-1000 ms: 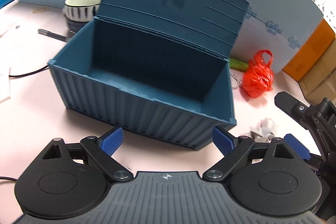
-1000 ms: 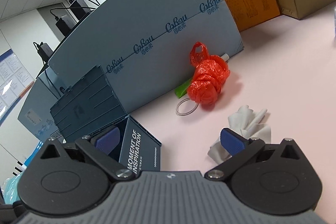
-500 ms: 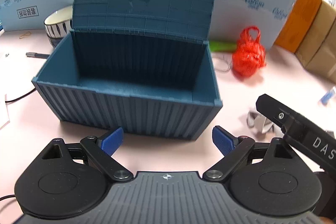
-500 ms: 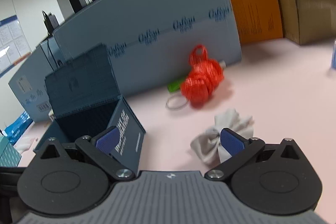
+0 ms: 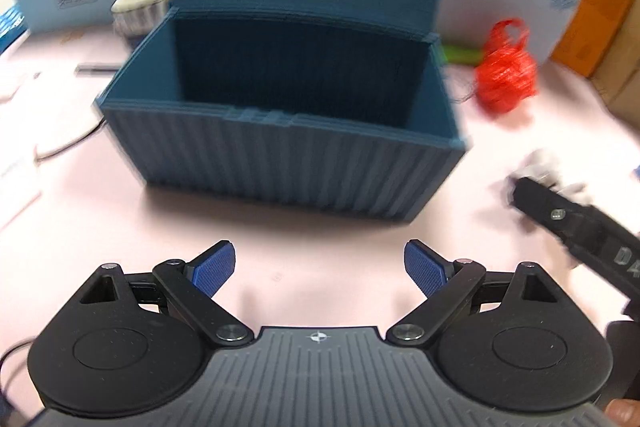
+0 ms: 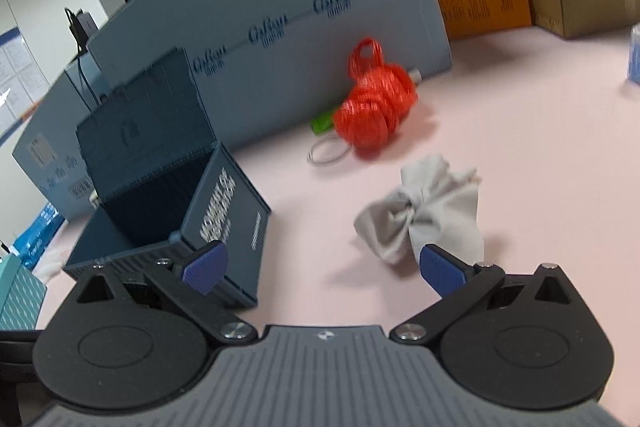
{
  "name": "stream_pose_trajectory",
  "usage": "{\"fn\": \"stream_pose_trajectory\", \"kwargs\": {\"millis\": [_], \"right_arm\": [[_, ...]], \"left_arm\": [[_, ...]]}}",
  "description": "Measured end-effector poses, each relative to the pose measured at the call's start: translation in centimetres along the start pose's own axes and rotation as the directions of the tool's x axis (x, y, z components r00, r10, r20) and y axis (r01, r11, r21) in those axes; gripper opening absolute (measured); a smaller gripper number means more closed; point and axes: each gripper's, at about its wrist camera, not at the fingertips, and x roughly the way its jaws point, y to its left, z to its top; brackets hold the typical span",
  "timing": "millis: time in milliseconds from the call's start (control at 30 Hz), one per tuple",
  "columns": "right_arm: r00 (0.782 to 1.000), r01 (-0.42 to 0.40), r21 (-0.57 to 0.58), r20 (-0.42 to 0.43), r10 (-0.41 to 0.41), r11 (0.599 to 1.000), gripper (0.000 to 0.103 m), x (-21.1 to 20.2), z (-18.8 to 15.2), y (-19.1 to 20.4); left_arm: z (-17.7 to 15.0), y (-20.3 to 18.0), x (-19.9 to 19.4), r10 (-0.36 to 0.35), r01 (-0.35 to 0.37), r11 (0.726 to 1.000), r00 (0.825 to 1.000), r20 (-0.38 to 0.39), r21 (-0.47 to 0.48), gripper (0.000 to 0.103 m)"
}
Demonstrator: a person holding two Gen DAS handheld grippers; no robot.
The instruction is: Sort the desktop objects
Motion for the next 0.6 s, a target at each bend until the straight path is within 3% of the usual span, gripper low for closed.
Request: {"fn": "stream_pose_trajectory", "kwargs": {"millis": [200, 400, 600], "right_arm": [[0.999, -0.014, 0.038, -0.04, 0.015, 0.999, 0.103, 0.3, -0.9, -0.9], [0.999, -0.004, 0.066, -0.045, 0.007, 0.998, 0.103, 0.0, -0.8, -1.1], [0.99, 0.081, 0.089, -0.124, -0.07, 0.993, 0.103, 0.4, 0.6, -0.9]], "left_arm": [[-1.5, 1.9, 1.4, 0.057, -0.067, 0.994, 0.992, -0.114, -0.082, 0.091], [-2.1, 1.8, 0.9, 0.061, -0.069, 0.995, 0.992, -0.108, -0.071, 0.091], [-2.2, 1.3, 0.6, 0.064, -0.069, 0.996, 0.992, -0.106, -0.051, 0.091]]}}
